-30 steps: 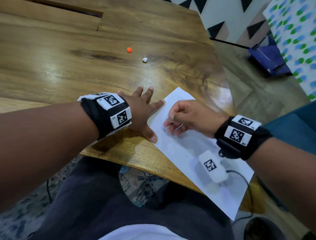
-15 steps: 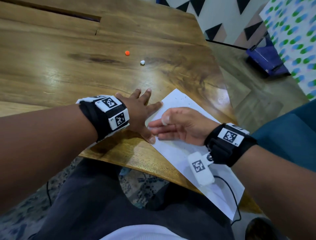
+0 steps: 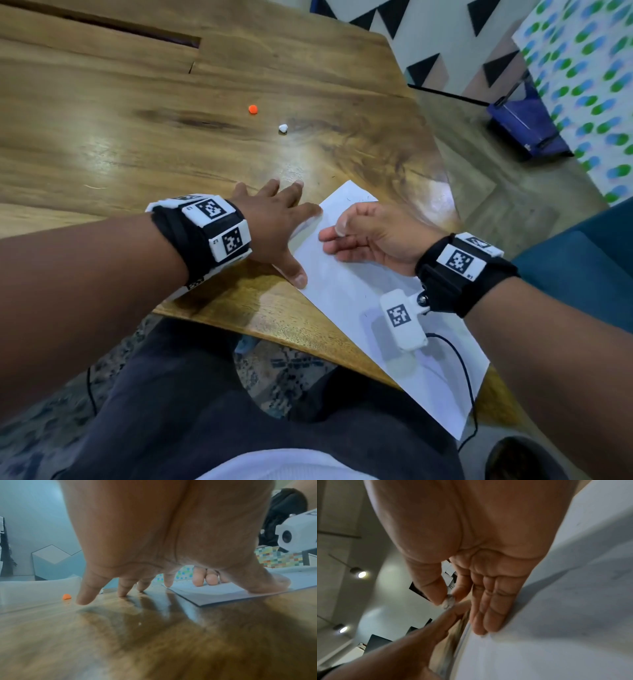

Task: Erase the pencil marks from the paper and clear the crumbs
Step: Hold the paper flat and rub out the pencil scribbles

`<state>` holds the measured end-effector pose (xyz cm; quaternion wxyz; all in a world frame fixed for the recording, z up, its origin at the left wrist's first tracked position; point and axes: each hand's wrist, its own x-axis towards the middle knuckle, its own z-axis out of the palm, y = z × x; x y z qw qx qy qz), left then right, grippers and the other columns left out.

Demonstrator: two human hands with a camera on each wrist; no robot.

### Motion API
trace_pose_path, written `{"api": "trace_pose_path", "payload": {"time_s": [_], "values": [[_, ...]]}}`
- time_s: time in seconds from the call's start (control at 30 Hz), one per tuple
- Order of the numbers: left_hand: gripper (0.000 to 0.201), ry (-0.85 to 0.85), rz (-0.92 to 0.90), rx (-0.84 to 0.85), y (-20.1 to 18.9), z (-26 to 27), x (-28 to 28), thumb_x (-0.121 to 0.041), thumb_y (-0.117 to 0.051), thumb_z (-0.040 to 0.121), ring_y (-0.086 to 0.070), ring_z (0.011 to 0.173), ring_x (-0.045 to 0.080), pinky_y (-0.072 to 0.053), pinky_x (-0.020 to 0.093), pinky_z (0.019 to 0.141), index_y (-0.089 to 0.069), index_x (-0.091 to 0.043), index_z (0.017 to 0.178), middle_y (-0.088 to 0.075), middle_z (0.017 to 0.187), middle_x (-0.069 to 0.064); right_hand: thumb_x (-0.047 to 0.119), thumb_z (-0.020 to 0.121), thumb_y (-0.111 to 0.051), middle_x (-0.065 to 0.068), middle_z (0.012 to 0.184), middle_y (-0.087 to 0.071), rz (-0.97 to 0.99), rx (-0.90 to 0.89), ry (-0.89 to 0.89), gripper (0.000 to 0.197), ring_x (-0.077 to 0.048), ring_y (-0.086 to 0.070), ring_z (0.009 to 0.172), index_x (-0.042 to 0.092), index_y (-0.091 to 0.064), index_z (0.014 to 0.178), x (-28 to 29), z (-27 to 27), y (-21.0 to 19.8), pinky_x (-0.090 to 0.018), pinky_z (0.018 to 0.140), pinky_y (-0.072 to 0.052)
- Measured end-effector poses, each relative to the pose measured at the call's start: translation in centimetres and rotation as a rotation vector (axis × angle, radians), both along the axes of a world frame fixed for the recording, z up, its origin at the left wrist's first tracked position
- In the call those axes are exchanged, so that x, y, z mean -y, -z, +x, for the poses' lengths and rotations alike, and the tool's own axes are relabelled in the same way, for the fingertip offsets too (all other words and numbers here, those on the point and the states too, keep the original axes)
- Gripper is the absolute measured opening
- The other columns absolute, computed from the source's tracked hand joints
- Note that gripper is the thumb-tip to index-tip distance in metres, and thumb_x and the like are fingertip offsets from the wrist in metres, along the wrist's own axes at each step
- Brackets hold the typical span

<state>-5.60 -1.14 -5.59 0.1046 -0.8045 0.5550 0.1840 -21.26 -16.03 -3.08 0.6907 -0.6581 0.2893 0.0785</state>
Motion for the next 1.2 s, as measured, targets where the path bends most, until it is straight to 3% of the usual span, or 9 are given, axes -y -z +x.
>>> {"api": "trace_pose_path", "payload": {"time_s": [0.17, 0.37, 0.43, 0.6, 0.7, 0.8, 0.93, 1.07, 1.2], "values": [[0.116, -0.019, 0.054, -0.028, -1.5, 0.6, 0.0, -0.085, -0.072, 0.061, 0.007, 0.156, 0.033, -0.014, 0.074, 0.115, -0.008, -0.057, 0.154, 0.012, 0.17, 0.004, 0.008, 0.095, -0.058, -0.012, 0.086, -0.064, -0.194, 0.02, 0.159, 0.011, -0.022, -0.062, 0.067, 0.014, -0.056, 0.087, 2.2, 0.1, -1.0, -0.032, 0.058, -0.053], [0.102, -0.017, 0.136, -0.002, -2.2, 1.5, 1.0, -0.07, -0.073, 0.076, 0.006, 0.157, 0.031, -0.018, 0.071, 0.116, -0.005, -0.064, 0.152, 0.012, 0.17, 0.002, 0.009, 0.093, -0.063, -0.008, 0.08, -0.066, -0.517, -0.001, 0.01, 0.0, -0.019, -0.063, 0.067, 0.009, -0.063, 0.093, 2.3, 1.2, -1.8, -0.034, 0.061, -0.056], [0.099, -0.032, 0.167, -0.001, -2.2, 1.9, 1.4, -0.066, -0.071, 0.08, 0.006, 0.157, 0.03, -0.02, 0.071, 0.115, -0.002, -0.065, 0.151, 0.011, 0.17, 0.0, 0.01, 0.092, -0.064, -0.008, 0.078, -0.065, -0.597, -0.029, -0.062, 0.007, -0.02, -0.063, 0.067, 0.005, -0.064, 0.097, 2.2, 1.8, -1.5, -0.037, 0.065, -0.057], [0.086, -0.016, 0.116, -0.015, -2.6, 2.0, 1.6, -0.041, -0.063, 0.091, -0.001, 0.156, 0.025, -0.027, 0.065, 0.115, -0.006, -0.066, 0.151, 0.002, 0.17, 0.0, 0.016, 0.09, -0.064, -0.008, 0.064, -0.067, -0.776, -0.101, -0.218, 0.007, -0.025, -0.059, 0.055, 0.011, -0.061, 0.093, 1.6, 2.9, -0.5, -0.042, 0.063, -0.056], [0.093, -0.043, 0.075, -0.06, -1.9, 1.3, 1.0, -0.072, -0.062, 0.083, 0.008, 0.157, 0.025, -0.019, 0.066, 0.118, -0.001, -0.062, 0.153, 0.014, 0.171, -0.001, 0.019, 0.093, -0.063, -0.007, 0.067, -0.069, -0.881, -0.113, -0.255, 0.01, -0.021, -0.058, 0.051, 0.009, -0.061, 0.093, 1.2, 3.4, -0.4, -0.032, 0.057, -0.051], [0.118, -0.027, 0.092, -0.037, -0.9, 0.8, 0.4, -0.095, -0.058, 0.061, 0.015, 0.156, 0.029, -0.016, 0.07, 0.116, 0.008, -0.06, 0.152, 0.021, 0.169, 0.002, 0.025, 0.092, -0.061, 0.006, 0.071, -0.062, -1.068, -0.162, -0.35, 0.007, -0.015, -0.057, 0.065, 0.018, -0.06, 0.09, 0.8, 3.9, -0.2, -0.024, 0.056, -0.041], [0.126, -0.016, 0.084, -0.022, -0.6, 0.9, 0.4, -0.098, -0.06, 0.053, 0.015, 0.156, 0.031, -0.019, 0.072, 0.113, 0.013, -0.063, 0.149, 0.023, 0.169, 0.003, 0.029, 0.089, -0.056, 0.007, 0.085, -0.063, -1.179, -0.18, -0.413, 0.004, -0.017, -0.059, 0.086, 0.026, -0.057, 0.088, -0.4, 3.8, 0.4, -0.03, 0.068, -0.045], [0.125, -0.003, 0.08, -0.02, -0.3, 1.0, 0.4, -0.097, -0.06, 0.054, 0.016, 0.156, 0.031, -0.022, 0.073, 0.112, 0.013, -0.062, 0.149, 0.024, 0.168, 0.003, 0.028, 0.092, -0.058, 0.003, 0.09, -0.063, -1.123, -0.099, -0.623, 0.006, -0.019, -0.059, 0.087, 0.021, -0.058, 0.093, -3.2, 2.9, 0.6, -0.032, 0.073, -0.048], [0.124, 0.004, 0.09, -0.021, -0.5, 1.0, 0.4, -0.096, -0.061, 0.055, 0.015, 0.156, 0.033, -0.023, 0.075, 0.11, 0.013, -0.063, 0.149, 0.023, 0.168, 0.005, 0.026, 0.09, -0.057, 0.002, 0.091, -0.067, -1.192, -0.141, -0.533, 0.008, -0.02, -0.062, 0.088, 0.02, -0.061, 0.092, -1.6, 3.8, 0.5, -0.031, 0.071, -0.05]]}}
